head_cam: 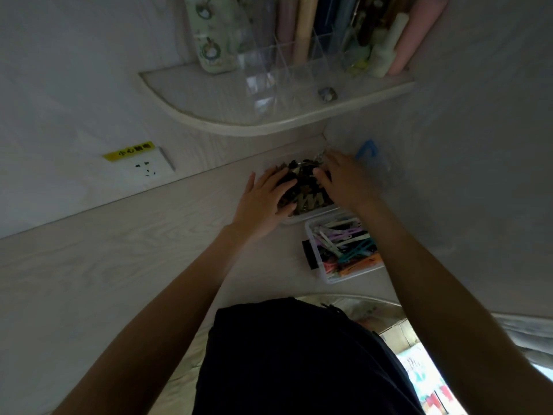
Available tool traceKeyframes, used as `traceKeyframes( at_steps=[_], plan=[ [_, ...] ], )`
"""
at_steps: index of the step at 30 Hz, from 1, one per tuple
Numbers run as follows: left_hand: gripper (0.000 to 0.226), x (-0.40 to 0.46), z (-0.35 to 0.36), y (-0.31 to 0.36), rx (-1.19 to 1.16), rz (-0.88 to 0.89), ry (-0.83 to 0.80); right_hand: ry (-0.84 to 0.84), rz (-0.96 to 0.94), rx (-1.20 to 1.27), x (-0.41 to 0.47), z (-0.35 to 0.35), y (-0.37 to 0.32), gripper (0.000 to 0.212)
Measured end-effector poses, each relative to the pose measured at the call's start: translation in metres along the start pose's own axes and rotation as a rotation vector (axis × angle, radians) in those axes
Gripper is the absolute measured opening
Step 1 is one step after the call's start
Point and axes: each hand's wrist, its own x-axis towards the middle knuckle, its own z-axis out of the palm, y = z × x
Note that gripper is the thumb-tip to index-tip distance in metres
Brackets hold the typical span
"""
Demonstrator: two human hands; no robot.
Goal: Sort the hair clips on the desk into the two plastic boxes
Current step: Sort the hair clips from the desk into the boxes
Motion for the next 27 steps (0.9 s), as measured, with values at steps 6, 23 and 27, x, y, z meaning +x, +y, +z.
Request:
traceKeyframes(
  at_steps=[6, 23, 27],
  plan=[
    [0.051, 0.001, -0.006, 0.011, 0.041, 0.065, -0.045, -0.181, -0.017, 0.078, -0.001, 0.011, -0.002, 0.056],
    [0.054, -0.003, 0.005, 0.015, 0.049, 0.097, -0.03, -0.182, 0.004, 0.021, -0.047, 0.022, 0.001, 0.054],
    [0.066, -0.013, 0.008, 0.007, 0.103, 0.04, -0.091, -0.166, 0.004, 0.075, -0.046, 0.019, -0.001, 0.056]
  ],
)
